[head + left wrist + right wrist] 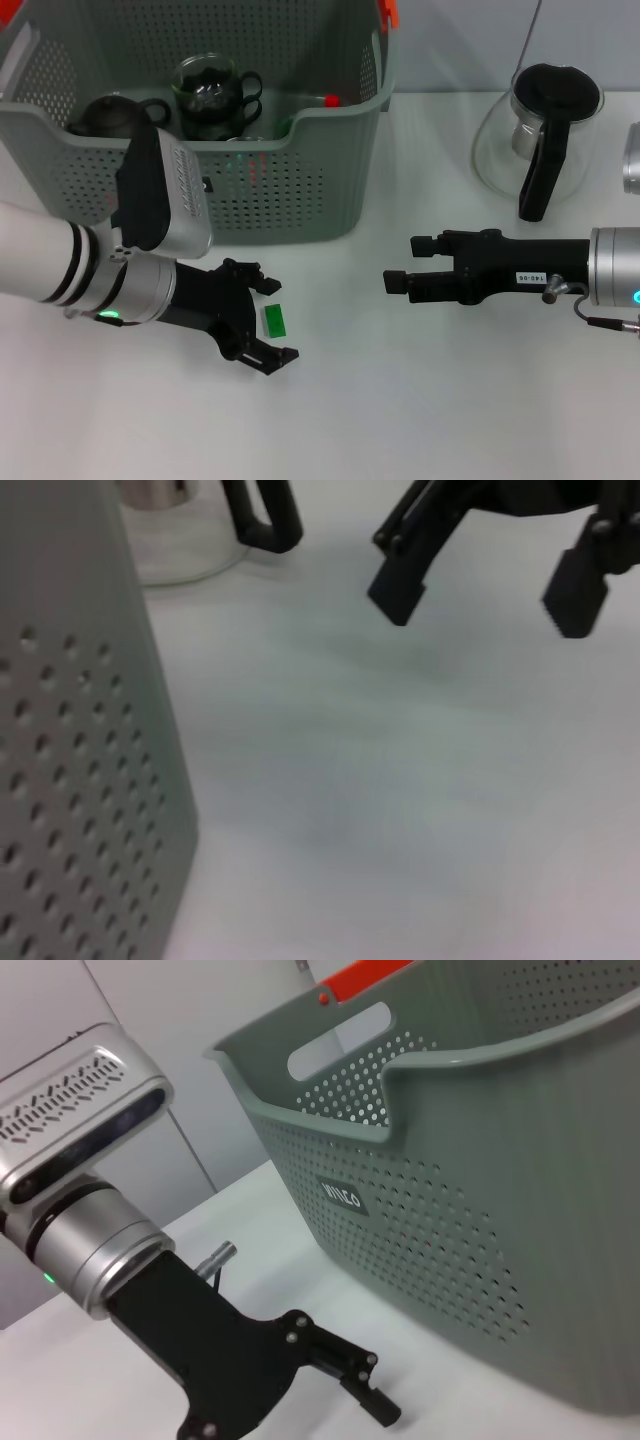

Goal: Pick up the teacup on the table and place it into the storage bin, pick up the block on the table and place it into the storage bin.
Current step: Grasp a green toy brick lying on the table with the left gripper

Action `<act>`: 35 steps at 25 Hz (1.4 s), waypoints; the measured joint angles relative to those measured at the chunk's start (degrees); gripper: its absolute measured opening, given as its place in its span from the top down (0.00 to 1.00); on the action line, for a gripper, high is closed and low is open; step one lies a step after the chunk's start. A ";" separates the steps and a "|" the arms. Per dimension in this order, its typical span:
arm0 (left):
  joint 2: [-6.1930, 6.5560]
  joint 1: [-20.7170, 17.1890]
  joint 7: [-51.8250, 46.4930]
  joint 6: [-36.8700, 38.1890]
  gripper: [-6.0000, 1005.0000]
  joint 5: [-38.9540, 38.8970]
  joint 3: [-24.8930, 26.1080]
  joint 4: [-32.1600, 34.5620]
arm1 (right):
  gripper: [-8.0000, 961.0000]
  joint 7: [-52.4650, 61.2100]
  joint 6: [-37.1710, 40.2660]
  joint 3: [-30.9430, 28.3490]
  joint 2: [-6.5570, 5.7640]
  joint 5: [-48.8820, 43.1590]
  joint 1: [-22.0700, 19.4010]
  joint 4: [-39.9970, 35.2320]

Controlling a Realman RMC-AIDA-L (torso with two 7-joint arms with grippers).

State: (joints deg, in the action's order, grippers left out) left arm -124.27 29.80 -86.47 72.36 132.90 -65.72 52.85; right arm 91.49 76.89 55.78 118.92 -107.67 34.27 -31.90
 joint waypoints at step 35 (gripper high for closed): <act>0.09 0.97 -0.98 -4.17 0.37 0.57 -0.19 -2.67 | 0.08 -0.09 0.01 -0.06 -0.20 0.00 -0.26 0.00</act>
State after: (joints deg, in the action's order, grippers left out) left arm -124.19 30.76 -87.45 68.19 133.48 -65.92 50.18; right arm 91.40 76.90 55.72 118.72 -107.66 34.01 -31.90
